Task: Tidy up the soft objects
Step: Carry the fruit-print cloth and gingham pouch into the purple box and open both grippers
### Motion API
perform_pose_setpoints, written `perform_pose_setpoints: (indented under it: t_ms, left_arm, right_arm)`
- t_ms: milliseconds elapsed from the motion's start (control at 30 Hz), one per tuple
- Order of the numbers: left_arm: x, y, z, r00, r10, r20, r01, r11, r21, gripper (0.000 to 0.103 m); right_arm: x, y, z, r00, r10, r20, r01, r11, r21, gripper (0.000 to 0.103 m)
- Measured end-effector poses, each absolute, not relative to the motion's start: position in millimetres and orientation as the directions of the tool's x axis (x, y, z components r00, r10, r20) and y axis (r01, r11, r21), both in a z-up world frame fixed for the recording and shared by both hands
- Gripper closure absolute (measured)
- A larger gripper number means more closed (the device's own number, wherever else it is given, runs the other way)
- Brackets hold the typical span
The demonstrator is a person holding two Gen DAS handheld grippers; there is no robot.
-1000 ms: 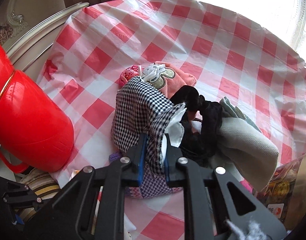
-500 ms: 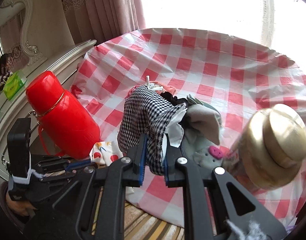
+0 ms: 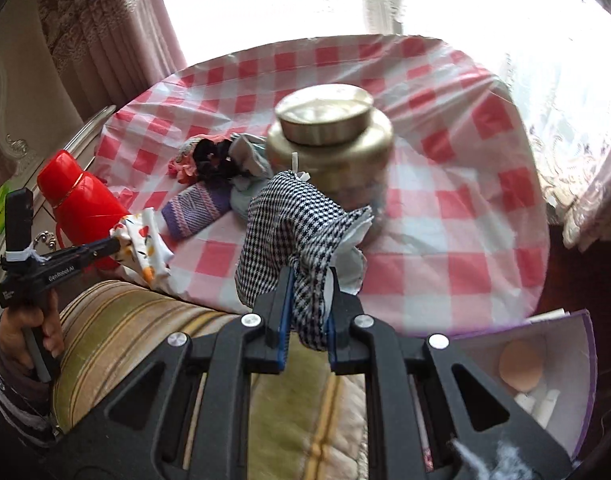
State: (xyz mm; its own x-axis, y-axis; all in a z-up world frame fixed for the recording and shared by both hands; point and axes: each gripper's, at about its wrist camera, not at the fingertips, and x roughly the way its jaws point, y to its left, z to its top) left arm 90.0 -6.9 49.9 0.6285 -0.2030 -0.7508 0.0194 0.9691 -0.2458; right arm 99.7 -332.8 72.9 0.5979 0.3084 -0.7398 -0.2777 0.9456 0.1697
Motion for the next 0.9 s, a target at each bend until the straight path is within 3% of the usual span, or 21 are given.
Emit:
perform_pose_setpoints:
  t_ms: [400, 900]
  left_arm:
    - [90.4, -70.8, 66.7, 0.615, -0.269, -0.741, 0.15, 0.963, -0.225, 0.097]
    - [89.9, -153.9, 94.0, 0.593, -0.343, -0.728, 0.323, 0.93, -0.175, 0.097]
  right_arm:
    - [54.6, -458.5, 34.0, 0.568, 0.14, -0.811, 0.044, 0.979, 0.2, 0.086]
    - [36.1, -488.4, -47.9, 0.416, 0.202, -0.887, 0.109, 0.957, 0.269, 0.086]
